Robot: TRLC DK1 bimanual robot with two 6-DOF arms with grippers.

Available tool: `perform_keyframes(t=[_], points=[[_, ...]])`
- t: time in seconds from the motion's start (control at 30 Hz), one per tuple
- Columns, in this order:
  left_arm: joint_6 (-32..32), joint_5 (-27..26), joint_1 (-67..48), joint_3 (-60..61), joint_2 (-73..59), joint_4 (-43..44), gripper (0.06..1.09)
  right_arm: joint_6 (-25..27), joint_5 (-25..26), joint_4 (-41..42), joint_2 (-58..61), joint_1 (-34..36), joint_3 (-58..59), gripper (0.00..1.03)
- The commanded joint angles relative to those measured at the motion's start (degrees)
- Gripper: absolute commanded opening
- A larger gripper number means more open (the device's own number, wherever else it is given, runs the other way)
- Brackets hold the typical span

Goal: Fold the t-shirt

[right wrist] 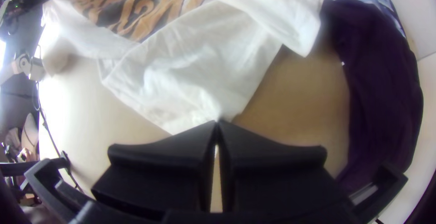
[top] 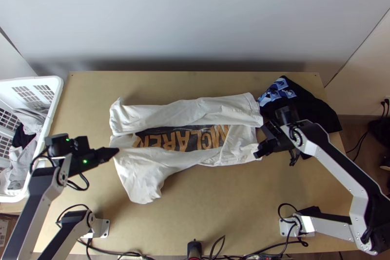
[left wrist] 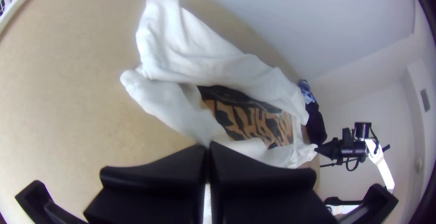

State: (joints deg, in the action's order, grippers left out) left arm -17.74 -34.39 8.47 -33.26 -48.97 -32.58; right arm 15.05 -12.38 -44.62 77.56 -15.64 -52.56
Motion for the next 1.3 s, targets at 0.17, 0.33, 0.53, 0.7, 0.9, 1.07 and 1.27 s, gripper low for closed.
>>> perform_keyframes(t=[0.17,0.33,0.53,0.7,0.9,1.07,1.27], points=[[6.22,-4.1,13.15,-4.89,-7.81,-3.55,0.09,4.46,0.52,-0.82,-4.26,7.99,2.9,0.03],[8.68,-4.1,15.88,-4.98,-9.48,-3.98,0.09,6.05,0.52,-0.91,-4.79,10.8,3.86,0.03],[8.51,-4.54,14.82,-7.88,-10.18,-6.71,0.09,5.61,0.43,-0.91,-5.93,9.05,-0.18,0.03],[5.43,-5.51,13.15,-13.06,-10.18,-9.26,0.09,5.52,0.43,-1.08,-5.84,6.59,-5.19,0.03],[1.21,-5.86,7.61,-19.65,-9.65,-8.82,0.09,5.25,0.43,-0.82,-4.61,2.02,-12.13,0.03],[-6.43,-5.86,3.92,-18.51,-7.1,6.74,0.09,5.25,1.04,2.26,-2.85,0.43,-13.98,0.03],[-9.95,-5.77,3.92,-20.45,-13.52,12.01,0.09,4.55,3.77,6.65,-0.22,-0.53,-15.12,0.03]])
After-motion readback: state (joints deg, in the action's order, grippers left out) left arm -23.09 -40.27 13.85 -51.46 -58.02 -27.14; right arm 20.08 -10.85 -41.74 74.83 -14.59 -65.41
